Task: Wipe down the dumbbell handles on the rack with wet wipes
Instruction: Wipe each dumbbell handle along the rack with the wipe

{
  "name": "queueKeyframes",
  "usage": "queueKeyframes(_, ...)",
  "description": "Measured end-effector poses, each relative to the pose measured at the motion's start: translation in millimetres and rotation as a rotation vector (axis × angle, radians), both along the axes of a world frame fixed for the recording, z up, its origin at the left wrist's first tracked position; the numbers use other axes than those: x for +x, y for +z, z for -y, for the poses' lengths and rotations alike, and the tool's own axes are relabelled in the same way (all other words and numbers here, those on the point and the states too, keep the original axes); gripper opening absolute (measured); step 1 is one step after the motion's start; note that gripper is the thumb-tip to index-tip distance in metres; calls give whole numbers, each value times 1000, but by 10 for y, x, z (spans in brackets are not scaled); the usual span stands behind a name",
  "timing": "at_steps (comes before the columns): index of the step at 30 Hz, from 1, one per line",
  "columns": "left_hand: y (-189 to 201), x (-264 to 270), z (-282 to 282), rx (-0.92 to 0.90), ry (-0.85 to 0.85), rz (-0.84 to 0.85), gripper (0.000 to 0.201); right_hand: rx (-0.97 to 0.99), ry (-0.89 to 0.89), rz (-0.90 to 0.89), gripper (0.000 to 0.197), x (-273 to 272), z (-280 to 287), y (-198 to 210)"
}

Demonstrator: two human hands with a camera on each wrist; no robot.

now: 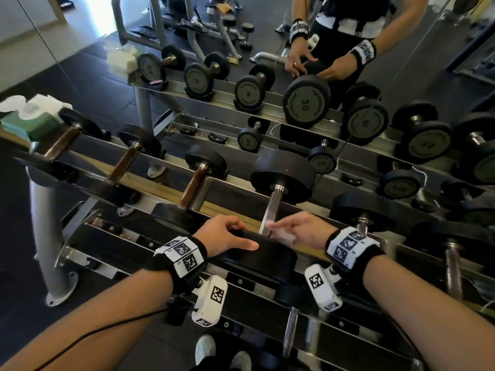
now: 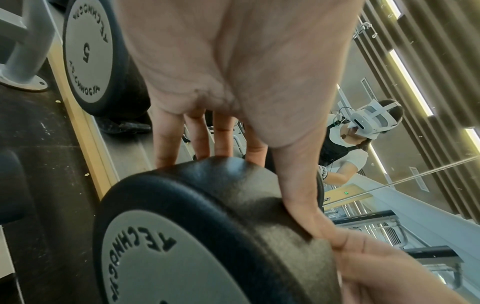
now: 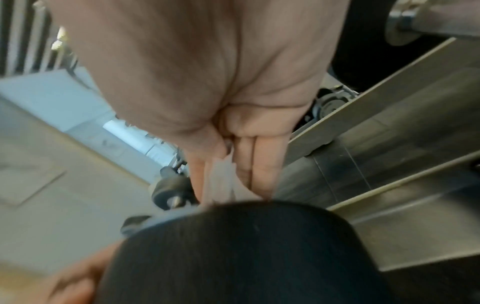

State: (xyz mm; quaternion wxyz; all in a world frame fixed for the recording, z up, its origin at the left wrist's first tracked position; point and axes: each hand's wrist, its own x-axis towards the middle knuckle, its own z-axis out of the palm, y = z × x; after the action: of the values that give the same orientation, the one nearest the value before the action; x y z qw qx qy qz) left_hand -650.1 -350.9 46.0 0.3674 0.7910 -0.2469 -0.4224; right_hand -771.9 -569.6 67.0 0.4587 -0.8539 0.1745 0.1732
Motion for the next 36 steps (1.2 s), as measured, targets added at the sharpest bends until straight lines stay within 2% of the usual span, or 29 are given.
queueKeyframes(1, -7, 4, -6, -1, -1, 5, 50, 87, -148, 76, 28, 51, 21, 24)
queueKeyframes(2, -13, 9, -10, -3, 2, 6, 52, 93, -298, 178, 25, 111, 55, 24)
queueKeyframes(4, -28, 17, -17, -8, 0, 9, 53, -84, -445, 274, 24, 241, 101, -8)
queueKeyframes(5, -35, 21, -16, -7, -9, 21, 54, -181, -420, 244, 26, 296, 91, -38)
queueKeyframes(8, -29, 24, 6, 3, -28, 43, 51, -413, -181, 95, 36, 345, -18, -134)
queueKeyframes(12, -3, 51, 41, 4, -60, 55, 46, -455, -85, 141, 34, 295, -90, -153)
queueKeyframes(16, 0, 75, 52, 2, -81, 46, 44, -299, -11, 141, 25, 209, -174, -114)
queueKeyframes(19, 25, 98, 69, 8, -92, 34, 41, -342, 145, 21, 41, 92, -199, -72)
queueKeyframes(22, 34, 108, 75, 15, -106, 24, 40, -344, 217, -68, 49, 31, -223, -67)
queueKeyframes(27, 68, 71, 54, 14, -91, 23, 38, -119, 81, -71, 58, 35, -269, -15)
queueKeyframes(32, 124, 17, 33, 21, -60, 7, 41, 73, -98, -11, 29, -103, -194, -37)
queueKeyframes(36, 177, -42, 32, 60, -26, 34, 37, 105, -119, 60, 31, -278, -60, 85)
